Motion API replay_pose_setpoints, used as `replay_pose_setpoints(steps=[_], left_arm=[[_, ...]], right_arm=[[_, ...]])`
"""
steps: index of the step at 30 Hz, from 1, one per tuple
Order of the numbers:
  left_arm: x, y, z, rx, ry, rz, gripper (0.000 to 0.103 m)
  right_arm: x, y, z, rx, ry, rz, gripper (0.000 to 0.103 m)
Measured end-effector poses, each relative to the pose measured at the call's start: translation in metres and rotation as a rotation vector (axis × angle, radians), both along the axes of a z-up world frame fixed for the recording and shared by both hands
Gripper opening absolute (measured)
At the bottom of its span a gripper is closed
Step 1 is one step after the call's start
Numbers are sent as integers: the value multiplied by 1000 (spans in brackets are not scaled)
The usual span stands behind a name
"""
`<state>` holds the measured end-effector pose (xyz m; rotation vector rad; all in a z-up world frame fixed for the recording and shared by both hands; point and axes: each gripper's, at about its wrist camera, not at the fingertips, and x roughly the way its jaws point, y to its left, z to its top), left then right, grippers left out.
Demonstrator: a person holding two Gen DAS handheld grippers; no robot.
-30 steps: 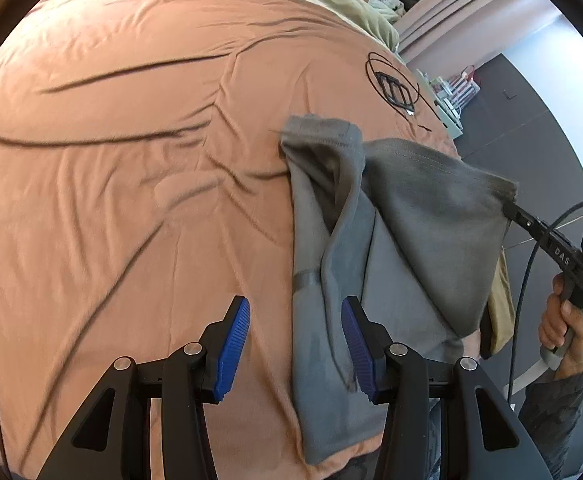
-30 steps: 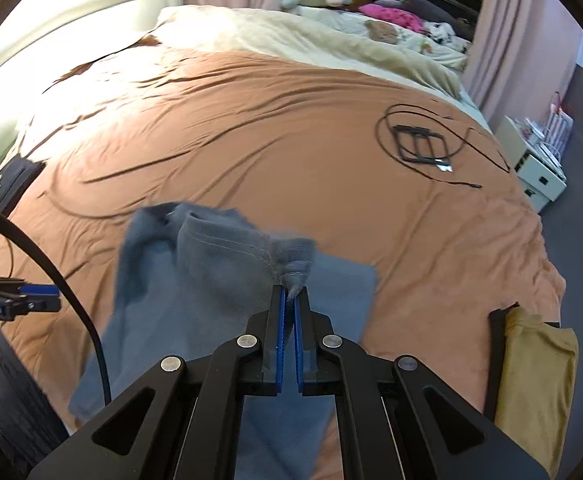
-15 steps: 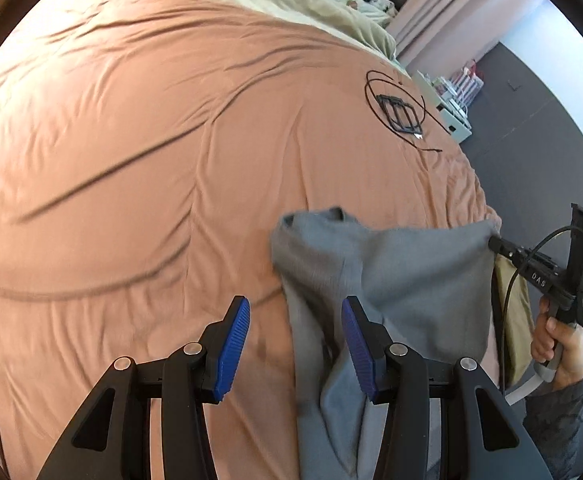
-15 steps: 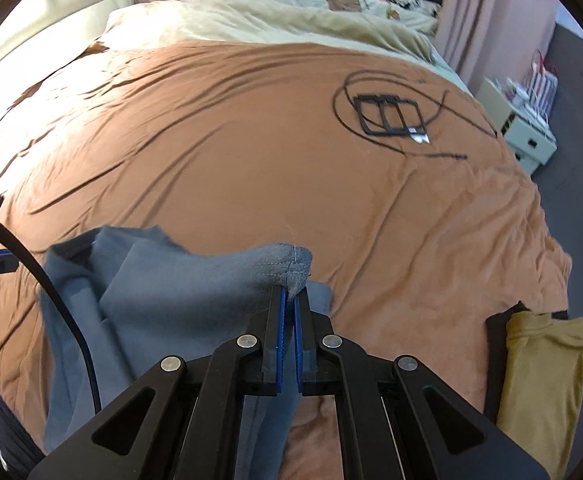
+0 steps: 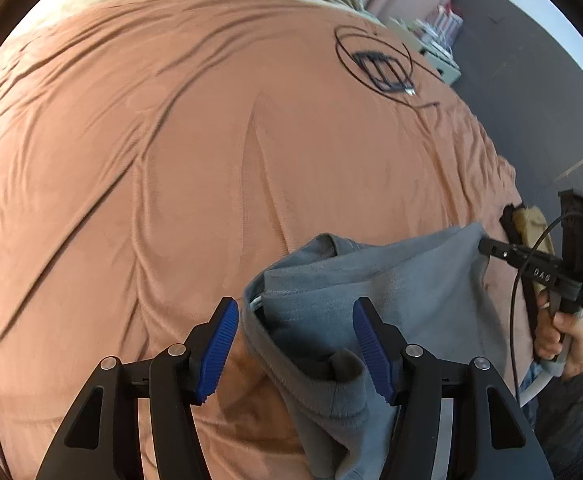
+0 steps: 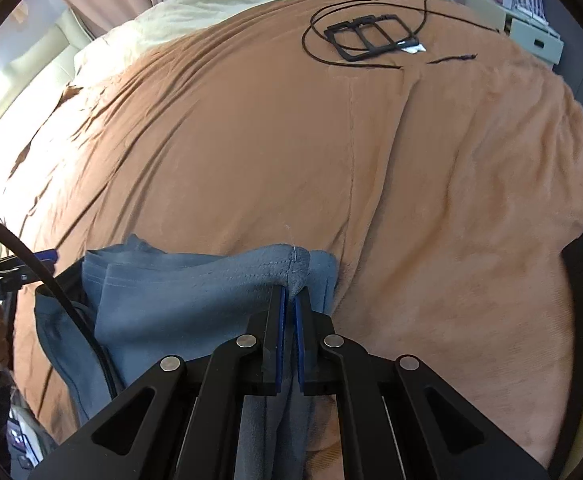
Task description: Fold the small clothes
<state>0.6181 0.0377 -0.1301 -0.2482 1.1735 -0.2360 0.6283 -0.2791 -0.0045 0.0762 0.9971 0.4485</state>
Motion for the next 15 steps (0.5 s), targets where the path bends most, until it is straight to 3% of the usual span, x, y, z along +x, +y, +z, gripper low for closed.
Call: replay_pose_setpoints(steps=[12, 14, 15], left_arm=[[24, -38, -36, 190, 71, -170, 61], [28, -44, -45, 217, 92, -191, 41], [29, -45, -48, 233, 99, -195, 22]], right_arm=[[-1, -2, -19, 11, 0, -14, 2], [-1, 0, -20, 1, -3, -15, 2], [-2, 1, -19, -5, -15, -15, 2]])
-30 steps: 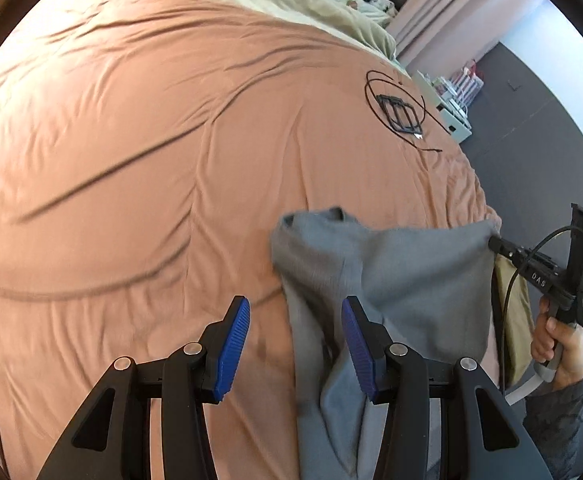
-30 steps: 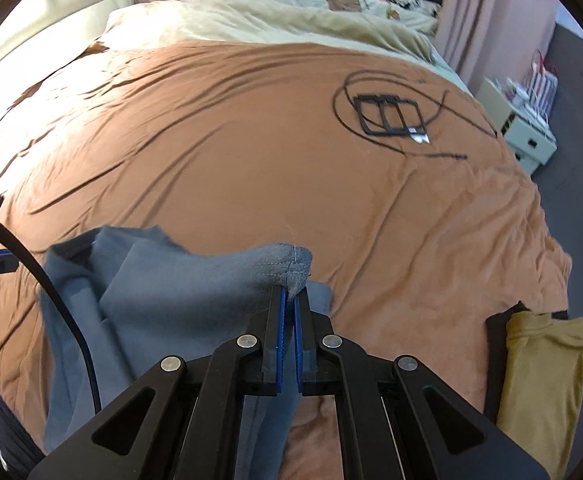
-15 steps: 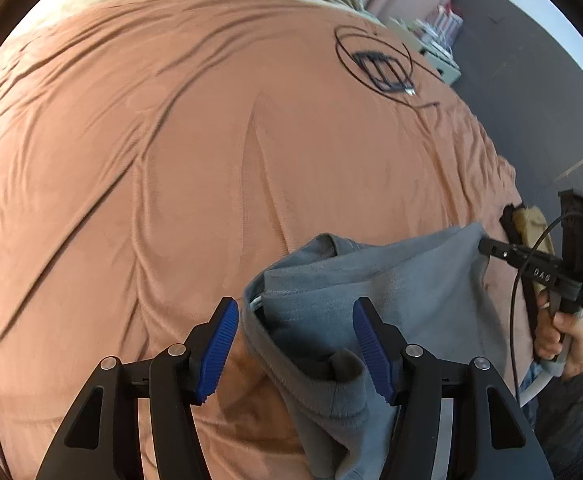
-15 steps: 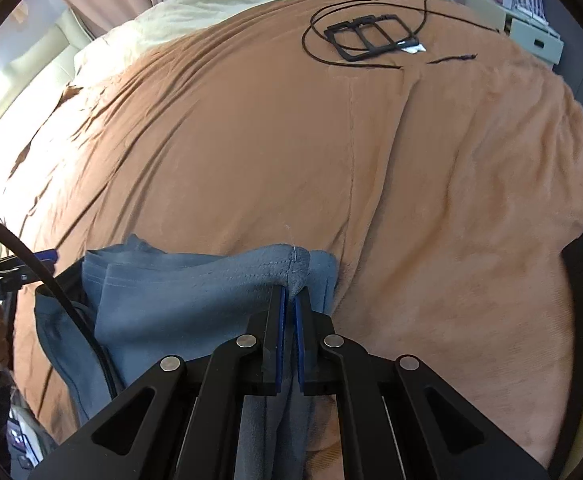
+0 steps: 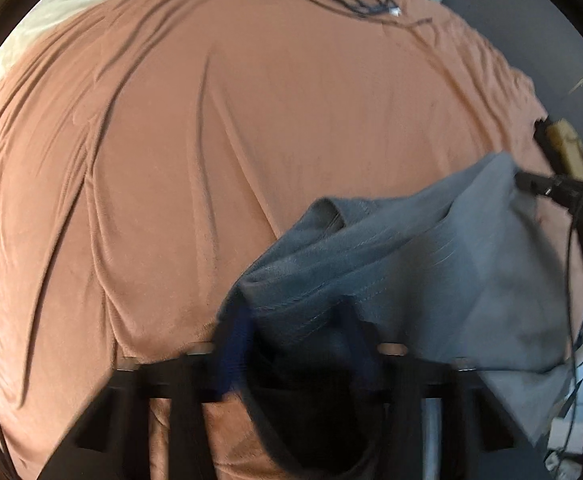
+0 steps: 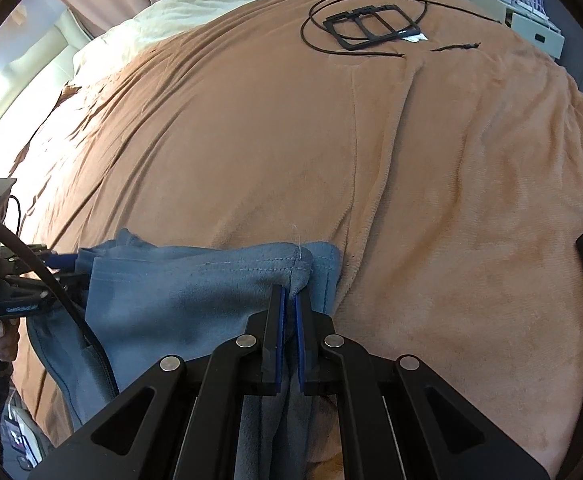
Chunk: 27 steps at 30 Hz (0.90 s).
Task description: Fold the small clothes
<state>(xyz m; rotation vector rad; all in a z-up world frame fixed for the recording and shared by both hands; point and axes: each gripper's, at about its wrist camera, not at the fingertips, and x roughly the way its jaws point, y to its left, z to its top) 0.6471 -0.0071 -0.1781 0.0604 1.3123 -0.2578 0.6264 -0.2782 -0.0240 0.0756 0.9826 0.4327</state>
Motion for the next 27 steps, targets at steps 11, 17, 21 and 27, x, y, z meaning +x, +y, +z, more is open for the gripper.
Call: replay_pose_setpoints(steps=[11, 17, 21, 27], left_arm=[[-8, 46, 15, -142, -48, 109, 7], [-3, 48, 0, -128, -36, 176, 13], [-8, 55, 10, -153, -56, 211, 25], [-21, 68, 36, -163, -124, 249, 62]], right_arm=[[-19, -16, 18, 27, -87, -45, 0], [-8, -14, 4, -108, -122, -162, 0], [-8, -42, 2, 50, -36, -190, 1], [-35, -46, 6, 81, -5, -101, 30]])
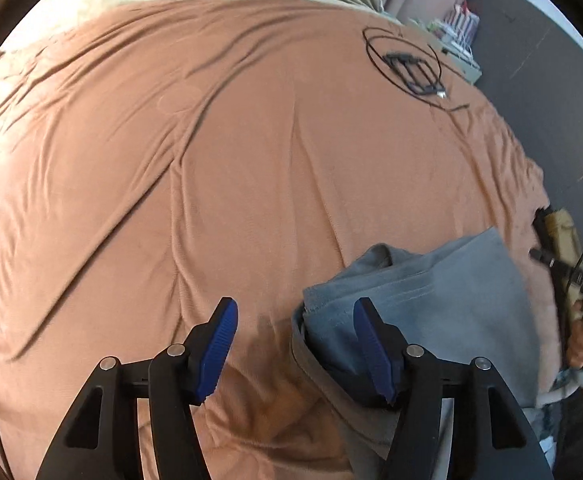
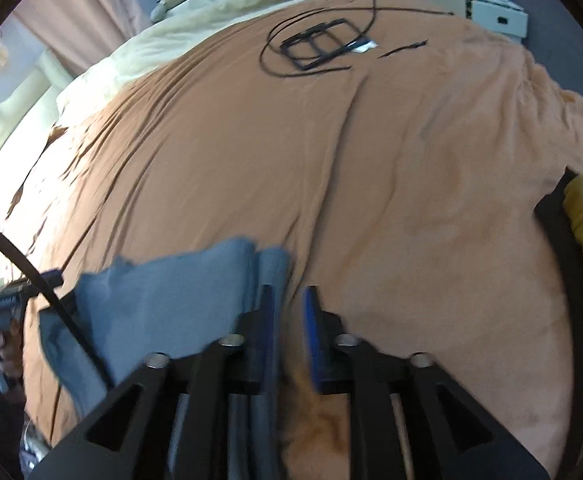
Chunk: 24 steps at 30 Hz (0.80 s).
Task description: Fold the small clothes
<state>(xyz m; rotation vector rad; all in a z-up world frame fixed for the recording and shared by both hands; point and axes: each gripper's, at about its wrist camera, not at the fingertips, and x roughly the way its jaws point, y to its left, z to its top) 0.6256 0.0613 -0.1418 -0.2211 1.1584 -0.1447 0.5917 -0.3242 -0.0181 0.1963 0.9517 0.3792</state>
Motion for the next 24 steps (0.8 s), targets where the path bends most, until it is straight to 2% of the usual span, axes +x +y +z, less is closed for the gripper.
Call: replay_pose_setpoints(steps=[1, 3, 7, 10, 12, 24], left_arm=[[-3, 1, 2, -15, 3, 4, 62], [-11, 3, 4, -18, 7, 3, 62], [-25, 4, 3, -37, 17, 14, 62], [-36, 6, 1, -56, 28, 26, 62], [-41, 9, -2, -74, 34, 37, 62], [-58, 17, -9, -118, 40, 70, 62]], right_arm=[[-3, 0, 0, -1, 1, 10, 42], [-7, 0, 4, -3, -20, 21, 46], [-11, 1, 5, 73, -21, 48, 45], [0, 2, -2, 108, 7, 66, 34], [8, 2, -11, 133, 31, 63, 32], [49, -12, -35, 187, 102, 24, 30]])
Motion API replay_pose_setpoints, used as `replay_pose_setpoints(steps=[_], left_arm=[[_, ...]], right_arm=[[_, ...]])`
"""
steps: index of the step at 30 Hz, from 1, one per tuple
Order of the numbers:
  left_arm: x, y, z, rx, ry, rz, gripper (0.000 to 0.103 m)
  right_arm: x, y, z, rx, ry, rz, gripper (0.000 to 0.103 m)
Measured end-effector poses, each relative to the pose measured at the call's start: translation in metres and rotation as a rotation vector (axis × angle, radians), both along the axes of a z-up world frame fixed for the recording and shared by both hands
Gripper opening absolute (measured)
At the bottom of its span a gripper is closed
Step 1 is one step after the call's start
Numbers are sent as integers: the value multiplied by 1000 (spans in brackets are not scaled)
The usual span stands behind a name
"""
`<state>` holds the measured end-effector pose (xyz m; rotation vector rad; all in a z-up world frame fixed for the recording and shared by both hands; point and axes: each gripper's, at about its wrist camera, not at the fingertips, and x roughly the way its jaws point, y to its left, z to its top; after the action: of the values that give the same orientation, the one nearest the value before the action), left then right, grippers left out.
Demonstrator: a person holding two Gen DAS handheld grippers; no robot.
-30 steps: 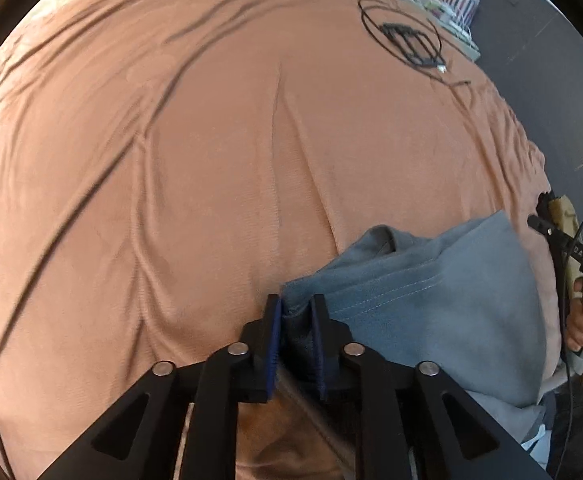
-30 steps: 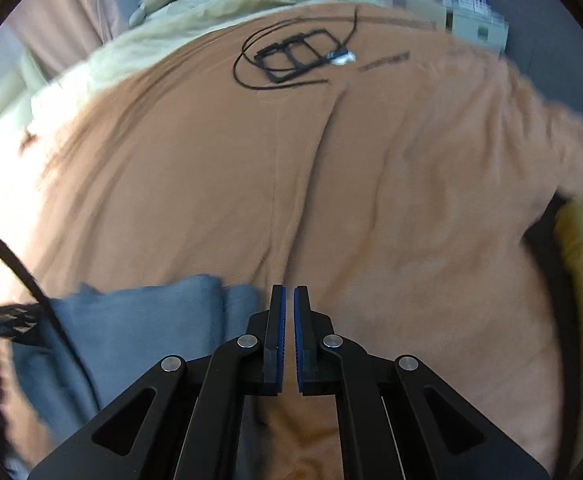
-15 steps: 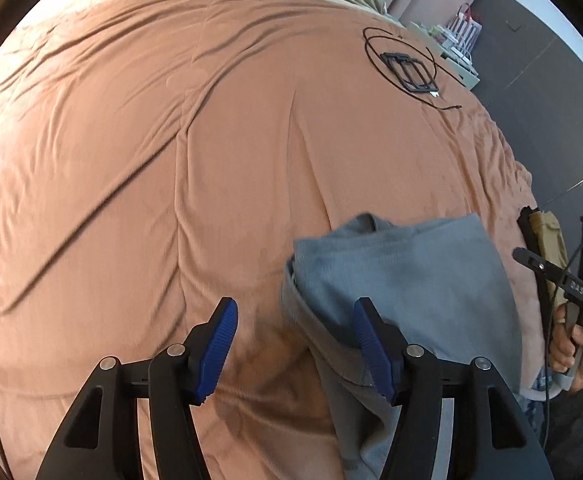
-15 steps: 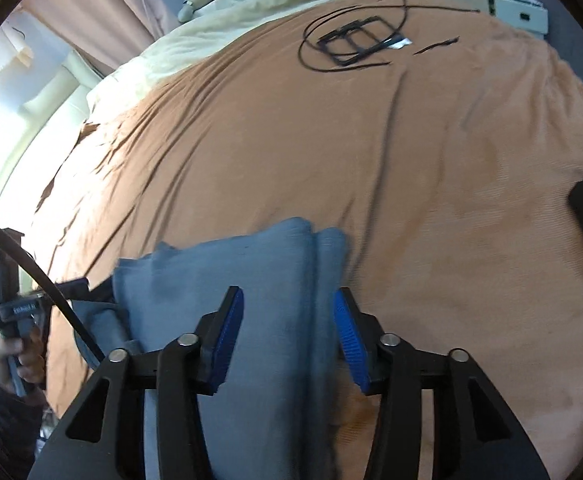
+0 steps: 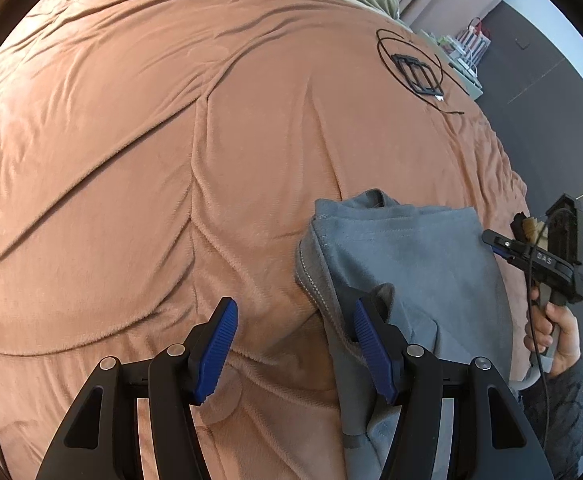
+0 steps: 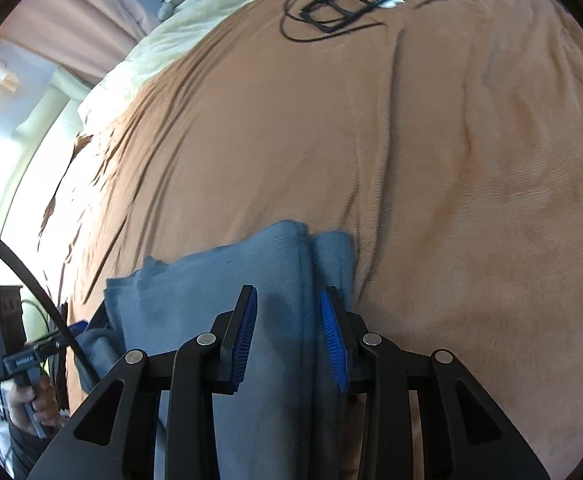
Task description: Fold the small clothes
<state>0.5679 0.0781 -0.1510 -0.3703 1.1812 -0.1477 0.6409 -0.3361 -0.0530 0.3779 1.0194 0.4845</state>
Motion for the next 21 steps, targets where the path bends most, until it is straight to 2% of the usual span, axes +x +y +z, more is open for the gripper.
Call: replay_pose_setpoints(steps=[5, 6, 7, 9, 17, 21], left_arm=[[-1, 1, 0, 4, 1, 3, 62], [-1, 1, 0, 6, 2, 3, 62], [-1, 1, 0, 7, 2, 4, 62], [-1, 0, 1, 8, 1, 7, 62], [-3, 2, 6, -9, -12, 24, 62], [-3, 0, 9, -15, -18, 26, 62]], right_arm=[[8, -9, -7, 64, 33, -6, 30], [8, -10, -7, 79, 30, -5, 24], [7, -12, -7, 89, 27, -1, 12], [6, -14, -8, 100, 23, -4, 1], [-15, -32, 17, 80, -75, -42, 0], [-13, -26, 6, -1, -63, -58, 0]])
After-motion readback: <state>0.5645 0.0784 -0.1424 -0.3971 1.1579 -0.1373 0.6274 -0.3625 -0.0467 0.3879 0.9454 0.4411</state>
